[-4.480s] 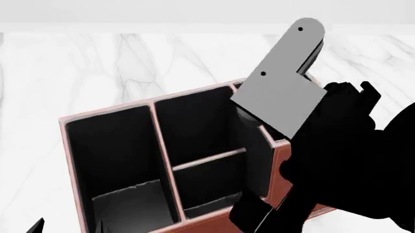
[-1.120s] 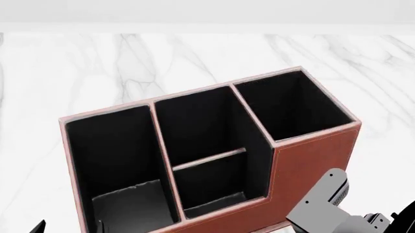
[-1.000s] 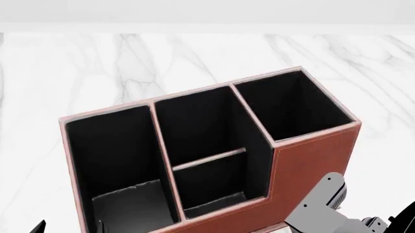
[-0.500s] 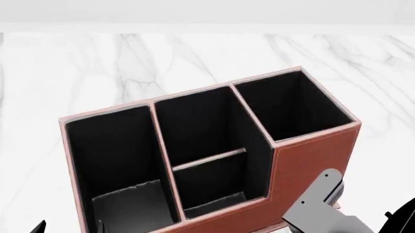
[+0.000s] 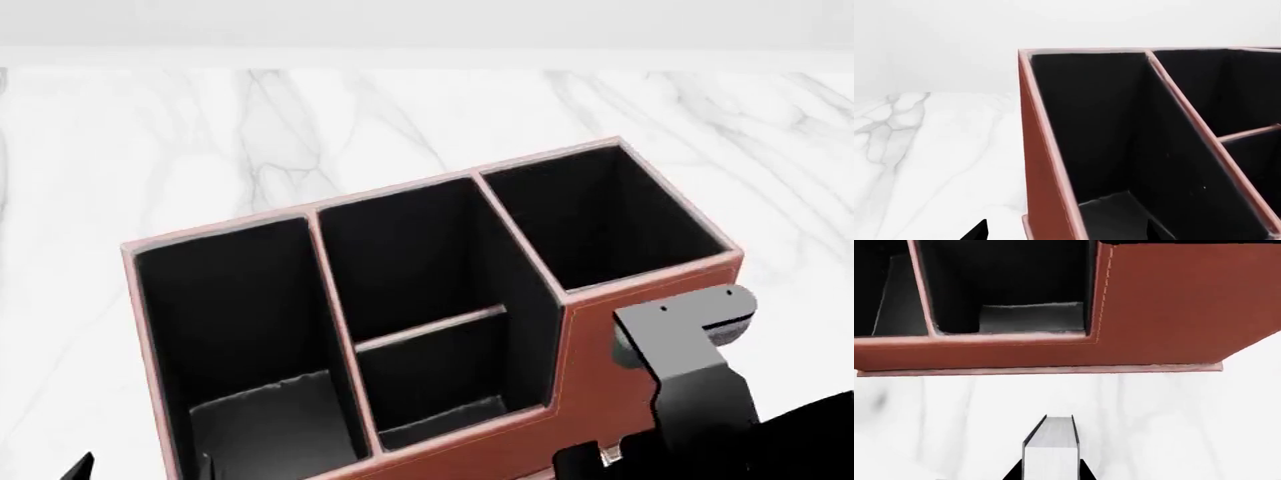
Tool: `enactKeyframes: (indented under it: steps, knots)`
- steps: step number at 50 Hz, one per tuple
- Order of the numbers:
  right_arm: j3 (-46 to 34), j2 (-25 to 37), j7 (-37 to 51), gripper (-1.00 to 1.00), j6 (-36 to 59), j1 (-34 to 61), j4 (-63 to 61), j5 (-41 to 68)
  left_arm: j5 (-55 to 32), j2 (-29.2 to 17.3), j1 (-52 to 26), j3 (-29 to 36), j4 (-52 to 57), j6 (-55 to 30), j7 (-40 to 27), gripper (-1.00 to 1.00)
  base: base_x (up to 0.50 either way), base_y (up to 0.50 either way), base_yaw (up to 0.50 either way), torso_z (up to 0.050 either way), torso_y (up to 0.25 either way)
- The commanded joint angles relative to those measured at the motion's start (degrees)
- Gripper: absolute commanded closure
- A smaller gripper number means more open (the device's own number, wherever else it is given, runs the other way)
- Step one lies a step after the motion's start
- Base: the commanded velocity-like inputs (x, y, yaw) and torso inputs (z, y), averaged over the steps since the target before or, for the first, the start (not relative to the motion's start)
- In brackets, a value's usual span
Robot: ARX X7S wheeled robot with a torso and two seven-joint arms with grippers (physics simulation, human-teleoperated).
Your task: Pick up the book and place it in the left compartment of the caddy.
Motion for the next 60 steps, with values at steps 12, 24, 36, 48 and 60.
enactKeyframes:
  steps: [12, 24, 36, 48, 60]
  knots:
    - [4.32, -0.98, 9.61, 1.0, -5.94, -0.79, 5.97, 10.06, -0.37, -0.34, -0.06, 0.27, 0.08, 0.16, -0.36, -1.0, 0.0, 0.0, 0.0, 0.0, 0.0]
    - [2.51, -1.59, 18.21, 1.0, 2.67, 5.48, 4.18, 14.67, -0.58, -0.47, -0.2, 0.39, -0.03, 0.27, -0.52, -1.0, 0.0, 0.0, 0.0, 0.0, 0.001]
    - [3.12, -6.33, 28.46, 1.0, 11.32, 20.82, 4.78, 30.96, -0.68, -0.62, -0.31, 0.52, -0.23, 0.5, -0.69, -1.0, 0.0, 0.0, 0.0, 0.0, 0.002]
    - [4.14, -14.01, 25.92, 1.0, 15.42, 28.15, 13.14, 30.63, -0.76, -0.73, -0.43, 0.75, -0.27, 0.51, -0.87, -1.0, 0.0, 0.0, 0.0, 0.0, 0.001]
    - [5.02, -24.05, 11.64, 1.0, 16.89, 29.72, 25.53, 16.52, -0.96, -0.88, -0.49, 0.99, -0.05, 0.35, -0.97, -1.0, 0.0, 0.0, 0.0, 0.0, 0.001]
